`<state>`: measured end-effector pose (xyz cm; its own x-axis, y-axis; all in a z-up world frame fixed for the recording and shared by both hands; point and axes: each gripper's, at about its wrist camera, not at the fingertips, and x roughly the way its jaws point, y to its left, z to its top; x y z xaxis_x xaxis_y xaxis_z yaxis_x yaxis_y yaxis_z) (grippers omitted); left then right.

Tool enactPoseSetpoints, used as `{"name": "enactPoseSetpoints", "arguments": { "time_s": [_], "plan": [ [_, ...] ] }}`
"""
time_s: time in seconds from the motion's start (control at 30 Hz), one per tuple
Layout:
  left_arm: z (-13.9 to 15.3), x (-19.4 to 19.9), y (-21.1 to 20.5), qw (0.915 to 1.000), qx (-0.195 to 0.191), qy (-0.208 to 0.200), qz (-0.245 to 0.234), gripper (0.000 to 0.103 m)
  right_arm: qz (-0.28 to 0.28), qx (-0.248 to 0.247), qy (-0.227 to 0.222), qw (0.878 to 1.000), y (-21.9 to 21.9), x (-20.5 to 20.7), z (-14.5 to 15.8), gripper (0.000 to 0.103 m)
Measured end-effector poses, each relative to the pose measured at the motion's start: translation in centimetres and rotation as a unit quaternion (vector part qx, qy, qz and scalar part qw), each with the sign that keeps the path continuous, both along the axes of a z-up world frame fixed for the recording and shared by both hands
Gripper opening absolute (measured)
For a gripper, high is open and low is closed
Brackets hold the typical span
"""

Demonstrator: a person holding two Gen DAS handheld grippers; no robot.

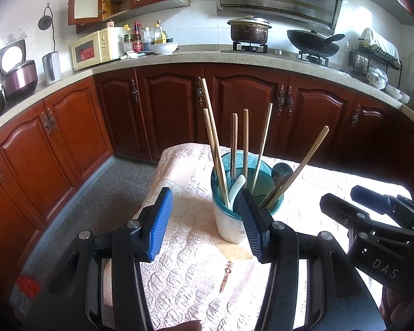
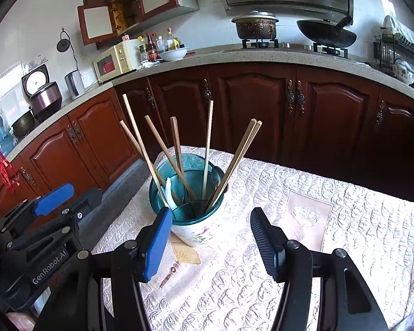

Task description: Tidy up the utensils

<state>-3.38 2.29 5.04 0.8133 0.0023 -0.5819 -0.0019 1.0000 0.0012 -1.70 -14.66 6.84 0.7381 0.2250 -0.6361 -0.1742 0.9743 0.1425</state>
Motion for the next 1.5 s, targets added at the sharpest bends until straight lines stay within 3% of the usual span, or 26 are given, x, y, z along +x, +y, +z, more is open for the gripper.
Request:
{"name": "enactPoseSetpoints", "arguments": {
  "time_s": [1.5],
  "plan": [
    [-0.19, 0.02, 0.10, 1.0000, 0.000, 0.000, 0.002, 0.049, 0.008, -0.006, 0.003, 1.000, 0.71, 0.27, -0.13, 0.057]
  ]
}}
